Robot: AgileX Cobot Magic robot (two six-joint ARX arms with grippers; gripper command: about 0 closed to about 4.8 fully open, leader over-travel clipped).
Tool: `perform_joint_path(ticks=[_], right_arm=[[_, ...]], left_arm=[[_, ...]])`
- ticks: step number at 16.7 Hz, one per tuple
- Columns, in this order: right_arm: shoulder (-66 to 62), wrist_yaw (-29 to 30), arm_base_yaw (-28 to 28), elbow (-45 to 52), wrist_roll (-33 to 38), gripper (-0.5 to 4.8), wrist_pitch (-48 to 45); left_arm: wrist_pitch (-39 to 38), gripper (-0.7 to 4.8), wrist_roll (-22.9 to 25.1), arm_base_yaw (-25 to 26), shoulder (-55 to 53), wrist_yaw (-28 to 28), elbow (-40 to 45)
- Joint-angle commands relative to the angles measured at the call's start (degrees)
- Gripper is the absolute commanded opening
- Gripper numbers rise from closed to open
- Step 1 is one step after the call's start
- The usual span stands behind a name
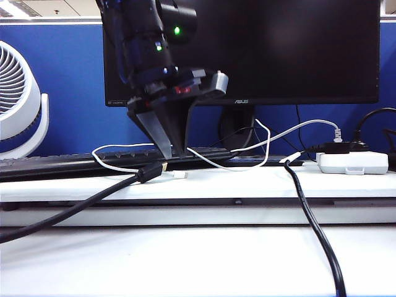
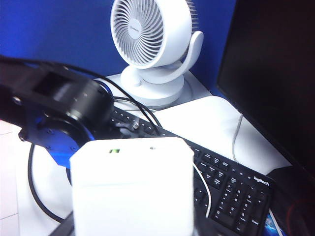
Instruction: Pick up the Type-C charging cable and the charging base, insert one end of the Type-C charger into the corresponding slot on the base, and finally place the plugged-in charger back on the table.
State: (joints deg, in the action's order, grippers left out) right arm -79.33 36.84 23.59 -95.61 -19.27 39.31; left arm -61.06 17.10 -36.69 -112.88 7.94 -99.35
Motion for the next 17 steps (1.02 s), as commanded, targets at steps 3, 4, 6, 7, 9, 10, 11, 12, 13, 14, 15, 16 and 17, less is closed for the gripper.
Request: perform_joint_path(ticks=[3, 4, 6, 7, 9, 10, 11, 12, 13, 14, 15, 16, 17], right_arm=[[0.37, 0.33, 0.04, -0.44, 0.24, 0.53, -1.60], [0.39, 0.35, 0.04, -0.44, 0.24, 0.53, -1.60], [0.39, 0.33, 0.04, -0.44, 0.24, 0.53, -1.60], [0.39, 0.33, 0.04, -0.44, 0.24, 0.53, -1.57], [0.42, 0.33, 0.04, -0.44, 0.24, 0.53, -1.57], [0.42, 0.35, 0.04, -0.44, 0.24, 0.53, -1.57], [0.42, 0.35, 0.04, -0.44, 0.24, 0.53, -1.60], [0.42, 0.33, 0.04, -0.44, 0.22, 0.53, -1.60], [0.42, 0.33, 0.04, -0.44, 0.22, 0.53, -1.62], [0.42, 0.33, 0.04, -0.44, 0.22, 0.53, -1.66], [0.42, 0.31, 0.04, -0.44, 0.22, 0.53, -1.70], [0.42, 0.26, 0.04, -0.44, 0.22, 0.53, -1.77], [0.42, 0.15, 0.04, -0.44, 0.22, 0.53, -1.84]], left_arm=[[-0.17, 2.09, 0.02, -0.24, -2.01, 0.46, -0.13], [-0.42, 2.09, -0.13, -0.24, -2.67, 0.44, -0.13], [-0.17, 2.09, -1.84, -0.24, -3.56, 0.44, -0.13], [-0.02, 2.09, -2.43, -0.22, -3.78, 0.44, -0.13], [0.39, 2.09, -2.54, -0.20, -3.89, 0.42, -0.13], [0.90, 2.09, -2.54, -0.20, -3.89, 0.44, -0.13], [0.94, 1.85, -2.56, -0.20, -3.89, 0.42, -0.13], [0.85, 1.12, -2.80, -0.20, -3.89, 0.42, -0.13], [0.74, 0.67, -3.48, -0.20, -3.87, 0.44, -0.13], [0.66, 0.18, -4.20, -0.20, -3.87, 0.44, -0.13], [0.48, 0.14, -4.22, -0.20, -3.87, 0.44, -0.13], [0.39, 0.08, -4.02, -0.17, -3.87, 0.46, -0.13], [0.39, -0.06, -4.00, -0.15, -3.85, 0.44, -0.20]])
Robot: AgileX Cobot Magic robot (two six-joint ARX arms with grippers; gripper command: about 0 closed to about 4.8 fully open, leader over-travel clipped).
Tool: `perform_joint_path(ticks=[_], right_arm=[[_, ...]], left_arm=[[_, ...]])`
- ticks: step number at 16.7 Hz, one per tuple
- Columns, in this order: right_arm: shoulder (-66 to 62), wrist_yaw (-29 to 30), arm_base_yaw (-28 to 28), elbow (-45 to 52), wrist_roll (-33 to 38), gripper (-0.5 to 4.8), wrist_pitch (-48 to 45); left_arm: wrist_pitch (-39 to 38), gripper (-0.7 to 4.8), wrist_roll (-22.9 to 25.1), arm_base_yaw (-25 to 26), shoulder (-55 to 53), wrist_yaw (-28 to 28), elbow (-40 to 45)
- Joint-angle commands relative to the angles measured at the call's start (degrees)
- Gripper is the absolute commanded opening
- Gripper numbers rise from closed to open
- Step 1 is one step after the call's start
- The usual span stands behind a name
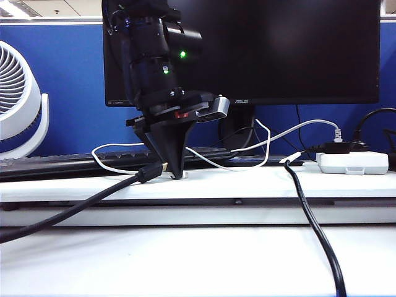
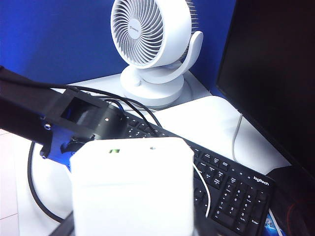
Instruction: Pick up the Type-C charging cable and the charging base, insert one end of the Type-C charger into the corresponding slot on the base, and finally place the plugged-in charger back on the table.
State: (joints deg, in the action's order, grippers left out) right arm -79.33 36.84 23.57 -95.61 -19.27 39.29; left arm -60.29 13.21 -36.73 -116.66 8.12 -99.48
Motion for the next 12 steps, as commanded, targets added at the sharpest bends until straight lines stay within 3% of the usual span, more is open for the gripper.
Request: perform_joint_path(ticks=[1, 5, 7, 12], right_arm=[[0.42, 0.15, 0.07, -0.44, 0.24, 0.53, -1.81], [1.40, -0.83, -0.17, -0.44, 0.24, 0.53, -1.97], [2.71, -5.88, -0.57, -0.44, 0.22, 0.53, -1.97], [5.57, -8.90, -3.17, -0.44, 2.03, 0.52, -5.07]], left_arm=[[-0.39, -0.06, -0.11, -0.11, -0.02, 0.28, -0.15], [-0.96, -0.06, -0.11, 0.26, 0.81, 3.28, -1.31], [-1.29, -0.06, -0.13, 0.28, 2.10, 5.75, -3.45], [-1.40, -0.06, -0.87, 0.31, 5.40, 14.34, -15.65]])
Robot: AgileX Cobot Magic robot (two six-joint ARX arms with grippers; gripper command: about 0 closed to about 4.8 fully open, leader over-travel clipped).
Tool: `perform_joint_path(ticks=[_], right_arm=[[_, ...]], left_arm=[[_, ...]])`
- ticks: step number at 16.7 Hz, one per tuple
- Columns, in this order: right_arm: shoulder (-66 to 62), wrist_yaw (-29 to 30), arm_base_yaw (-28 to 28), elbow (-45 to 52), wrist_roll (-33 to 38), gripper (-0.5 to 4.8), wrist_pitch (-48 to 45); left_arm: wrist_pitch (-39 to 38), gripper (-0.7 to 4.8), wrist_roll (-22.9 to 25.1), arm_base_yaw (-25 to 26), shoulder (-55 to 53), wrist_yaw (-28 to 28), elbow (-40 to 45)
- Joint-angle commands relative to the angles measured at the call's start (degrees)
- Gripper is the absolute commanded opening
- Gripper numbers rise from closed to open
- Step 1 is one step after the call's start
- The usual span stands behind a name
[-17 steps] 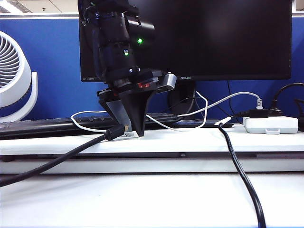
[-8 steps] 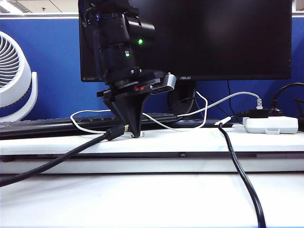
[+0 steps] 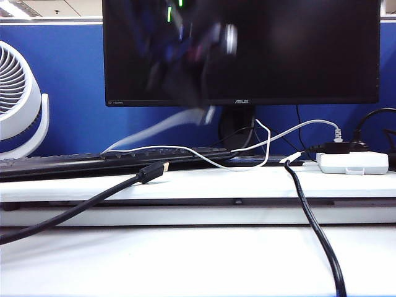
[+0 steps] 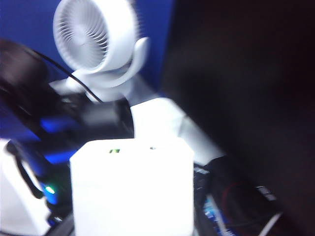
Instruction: Pick up the Type-C charging cable and the charging base, insert one end of the Type-C charger into the corresponding slot on the base, and finally place the plugged-in charger back on the table.
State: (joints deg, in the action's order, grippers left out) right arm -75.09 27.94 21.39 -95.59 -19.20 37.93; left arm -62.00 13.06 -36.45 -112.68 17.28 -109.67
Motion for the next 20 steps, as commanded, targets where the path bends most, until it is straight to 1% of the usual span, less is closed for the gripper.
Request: perform_joint_path(ticks=[1, 3, 5, 7, 10, 11, 12, 13, 14, 15, 16, 17, 18, 19, 20], right_arm=[[1.68, 0.20, -1.36, -0.46, 3.65, 0.51, -4.68], [2.16, 0.24, -2.49, -0.46, 7.63, 0.48, -6.97], [2.29, 0.26, -2.89, -0.46, 8.66, 0.48, -8.22], [2.38, 0.24, -2.93, -0.46, 8.83, 0.48, -9.62], [2.38, 0.22, -2.93, -0.46, 7.61, 0.46, -11.47], [2.38, -0.02, -2.95, -0.46, 3.96, 0.33, -11.13], [2.40, -3.34, -2.95, -0.46, -6.56, 0.16, -9.18], [2.40, -8.26, -2.95, -0.46, -13.55, 0.16, -7.98], [2.43, -13.81, -2.93, -0.46, -18.27, 0.16, -7.32], [2.47, -18.73, -2.93, -0.46, -21.14, 0.16, -7.28], [2.60, -22.10, -2.93, -0.46, -25.68, -0.01, -7.32], [2.71, -21.92, -2.93, -0.44, -31.26, -0.01, -7.30], [2.78, -21.86, -2.93, -0.44, -36.04, -0.01, -7.30], [2.78, -21.81, -2.62, -0.44, -43.80, -0.01, -7.23], [2.78, -21.84, -2.08, -0.44, -48.72, -0.01, -7.19]], left_arm=[[0.39, -0.06, -1.38, 0.02, 1.79, 7.15, -8.24], [1.25, -0.06, -2.21, 0.02, 2.14, 10.32, -15.21], [3.41, -0.06, -4.28, 0.02, 2.49, 11.78, -19.32], [4.74, -0.06, -6.49, 0.02, 2.49, 12.96, -24.02], [4.13, -0.06, -6.49, 0.02, 2.51, 15.15, -28.89], [3.54, -0.06, -6.49, 0.02, 2.54, 14.99, -29.83], [2.19, -0.06, -6.47, 0.15, 3.23, 15.08, -30.29], [1.31, -0.06, -6.51, 0.15, 3.69, 15.12, -30.29], [0.33, -0.06, -6.51, 0.15, 4.17, 15.10, -30.29], [-0.52, -0.06, -7.43, 0.15, 4.63, 15.15, -30.29], [-0.44, -0.06, -10.95, 0.17, 4.98, 19.04, -30.32], [1.25, -0.06, -15.82, 0.26, 4.98, 26.45, -30.29], [3.02, -0.06, -19.61, 0.72, 4.96, 33.07, -30.29], [5.79, -0.06, -23.10, 0.70, 4.94, 39.93, -30.27], [7.87, -0.06, -25.49, 0.66, 4.96, 42.53, -30.27]])
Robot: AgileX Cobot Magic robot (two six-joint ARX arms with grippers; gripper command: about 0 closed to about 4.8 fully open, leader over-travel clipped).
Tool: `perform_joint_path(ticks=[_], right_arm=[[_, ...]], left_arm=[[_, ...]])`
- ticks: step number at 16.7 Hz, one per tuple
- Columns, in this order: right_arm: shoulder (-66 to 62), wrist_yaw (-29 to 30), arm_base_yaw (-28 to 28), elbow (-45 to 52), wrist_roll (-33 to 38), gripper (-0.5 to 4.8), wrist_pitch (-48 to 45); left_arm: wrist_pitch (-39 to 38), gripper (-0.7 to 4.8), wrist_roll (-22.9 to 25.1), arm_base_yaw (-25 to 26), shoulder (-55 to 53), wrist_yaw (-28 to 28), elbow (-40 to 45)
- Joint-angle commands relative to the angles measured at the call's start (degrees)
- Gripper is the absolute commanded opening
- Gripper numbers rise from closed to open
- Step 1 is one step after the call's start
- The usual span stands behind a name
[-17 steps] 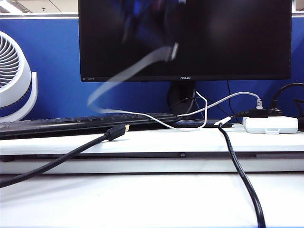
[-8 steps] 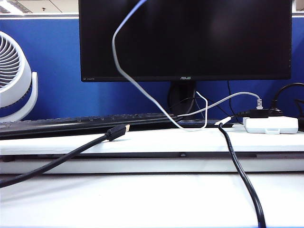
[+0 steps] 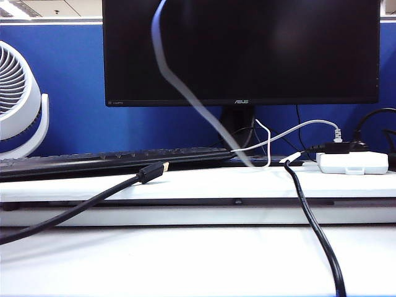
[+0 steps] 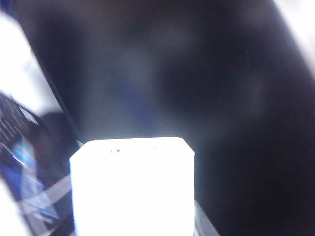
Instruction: Pick up the Type-C charging cable and the charging base, insert one end of the Type-C charger into the corresponding slot on the base, and finally place the plugged-in charger back on the table.
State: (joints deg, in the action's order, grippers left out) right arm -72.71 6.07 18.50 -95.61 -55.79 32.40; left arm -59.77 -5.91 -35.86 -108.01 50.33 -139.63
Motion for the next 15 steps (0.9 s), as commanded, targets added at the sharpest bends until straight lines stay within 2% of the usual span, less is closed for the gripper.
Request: perform_joint_path(ticks=[1, 3, 6, 8, 10, 12, 15], right_arm=[[0.63, 0.04, 1.70, -0.42, -16.90, -0.01, -2.05], [1.33, 0.07, 3.52, -0.42, -19.47, -0.01, -5.20], [2.73, 2.03, 4.33, -0.42, -18.80, -0.01, -11.32], [3.78, 2.58, 4.33, -0.39, -18.75, -0.01, -11.63], [5.03, 3.13, 4.33, -0.39, -17.97, -0.01, -11.26], [5.33, 4.28, 4.33, -0.39, -21.35, -0.01, -9.68], [5.29, 4.31, 4.33, -0.28, -26.14, -0.01, -8.35]], left_arm=[[8.02, -0.06, -9.27, 0.02, 0.28, 11.91, -0.31], [8.17, -0.06, -9.55, 0.11, 0.28, 12.09, -0.31], [8.04, -0.06, -9.53, 0.46, 0.28, 12.04, -0.31], [8.07, -0.06, -10.34, 1.73, 0.28, 12.41, -0.31], [8.07, -0.06, -12.15, 3.91, 0.28, 12.52, -0.31], [9.53, -0.06, -14.58, 4.70, 0.28, 13.05, -0.31], [13.77, -0.06, -19.98, 4.70, 0.28, 16.90, -0.31]])
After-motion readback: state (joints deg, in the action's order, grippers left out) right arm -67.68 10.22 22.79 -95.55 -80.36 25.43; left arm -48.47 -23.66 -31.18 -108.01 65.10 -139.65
